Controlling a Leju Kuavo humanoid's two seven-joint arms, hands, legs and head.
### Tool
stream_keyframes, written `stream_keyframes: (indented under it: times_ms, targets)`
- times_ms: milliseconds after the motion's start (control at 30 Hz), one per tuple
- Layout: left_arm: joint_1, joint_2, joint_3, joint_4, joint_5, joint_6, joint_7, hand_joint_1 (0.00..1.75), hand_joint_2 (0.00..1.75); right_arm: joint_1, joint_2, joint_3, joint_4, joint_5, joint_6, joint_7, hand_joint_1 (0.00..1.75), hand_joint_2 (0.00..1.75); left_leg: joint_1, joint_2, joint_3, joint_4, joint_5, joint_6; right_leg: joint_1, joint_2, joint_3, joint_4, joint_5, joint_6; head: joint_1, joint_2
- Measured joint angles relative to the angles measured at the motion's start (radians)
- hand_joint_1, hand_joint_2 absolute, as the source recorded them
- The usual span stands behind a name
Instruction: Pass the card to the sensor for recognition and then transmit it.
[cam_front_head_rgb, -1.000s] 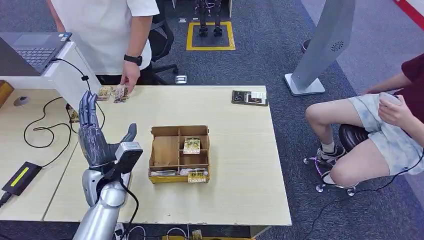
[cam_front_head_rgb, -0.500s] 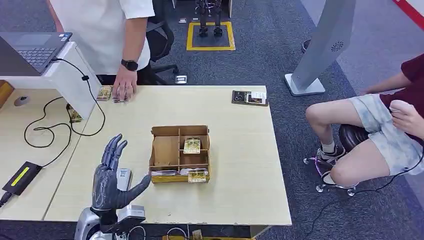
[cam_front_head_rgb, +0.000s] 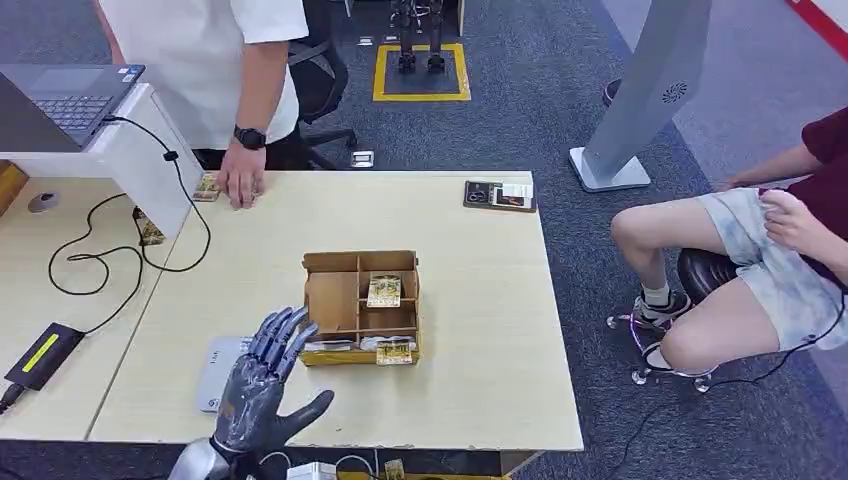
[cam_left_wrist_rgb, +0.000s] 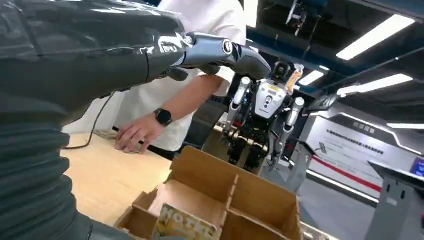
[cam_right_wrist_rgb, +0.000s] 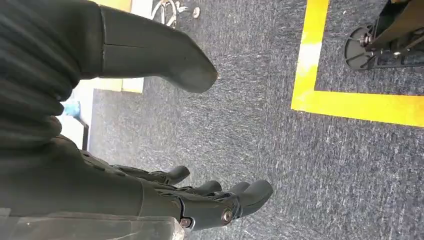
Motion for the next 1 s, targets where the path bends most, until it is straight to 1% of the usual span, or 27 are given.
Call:
stream_keyframes:
  times_ms: [67,200,333,433,500,567,700,800,867,1000]
  targets:
    - [-0.008,0.001,-0.020,0.008,-0.005,0.000,0.015,0.00,1.75,-0.001,0.000,0.000,0.000,0.001,0.000,0.000,0.00,1.75,0.000,0.000,0.000,0.000,0.000,0.000,0.000,0.000,0.000,0.000,0.000,0.000,0.000,0.000]
    - [-0.027,0.000,-0.051,0.026,-0.004,0.000,0.021,0.00,1.75,-0.002,0.000,0.000,0.001,0.006,-0.003,0.000,0.00,1.75,0.000,0.000,0.000,0.000,0.000,0.000,0.000,0.000,0.000,0.000,0.000,0.000,0.000,0.000]
    - [-0.032,0.001,-0.063,0.032,-0.003,0.000,0.028,0.00,1.75,-0.002,0.000,0.000,0.001,0.014,-0.005,-0.001,0.00,1.75,0.000,0.000,0.000,0.000,0.000,0.000,0.000,0.000,0.000,0.000,0.000,0.000,0.000,0.000]
    - [-0.049,-0.002,-0.078,0.041,-0.008,-0.014,0.037,0.00,1.75,-0.003,0.000,0.000,0.002,0.015,-0.007,-0.003,0.00,1.75,0.000,0.000,0.000,0.000,0.000,0.000,0.000,0.000,0.000,0.000,0.000,0.000,0.000,0.000]
    - [-0.073,-0.007,-0.091,0.059,-0.047,-0.026,0.072,0.00,1.75,-0.006,0.000,0.000,0.005,0.023,-0.013,-0.003,0.00,1.75,0.000,0.000,0.000,0.000,0.000,0.000,0.000,0.000,0.000,0.000,0.000,0.000,0.000,0.000]
    - [-0.103,-0.013,-0.109,0.084,-0.131,-0.031,0.132,0.00,1.75,-0.010,-0.003,0.000,0.015,0.032,-0.020,-0.005,0.00,1.75,0.000,0.000,0.000,0.000,0.000,0.000,0.000,0.000,0.000,0.000,0.000,0.000,0.000,0.000]
    - [-0.159,-0.034,-0.134,0.127,-0.178,-0.053,0.198,0.00,1.75,-0.019,-0.009,0.000,0.035,0.036,-0.033,-0.004,0.00,1.75,0.000,0.000,0.000,0.000,0.000,0.000,0.000,0.000,0.000,0.000,0.000,0.000,0.000,0.000]
    - [-0.189,-0.048,-0.148,0.140,-0.172,-0.072,0.211,0.00,1.75,-0.023,-0.011,0.001,0.046,0.038,-0.037,-0.004,0.00,1.75,0.000,0.000,0.000,0.000,0.001,0.000,0.000,0.000,0.000,0.000,0.001,0.000,0.000,0.000]
    - [-0.208,-0.061,-0.153,0.148,-0.148,-0.089,0.212,0.00,1.75,-0.025,-0.013,0.001,0.052,0.039,-0.040,-0.004,0.00,1.75,0.000,0.000,0.000,0.000,0.001,0.000,0.000,0.000,0.000,0.000,0.001,0.000,0.000,0.000]
    - [-0.231,-0.081,-0.156,0.164,-0.119,-0.100,0.212,0.00,1.75,-0.029,-0.016,0.002,0.061,0.039,-0.043,-0.003,0.00,1.75,0.000,0.000,0.000,0.000,0.001,0.000,0.000,0.000,0.000,0.000,0.000,0.000,0.000,0.000]
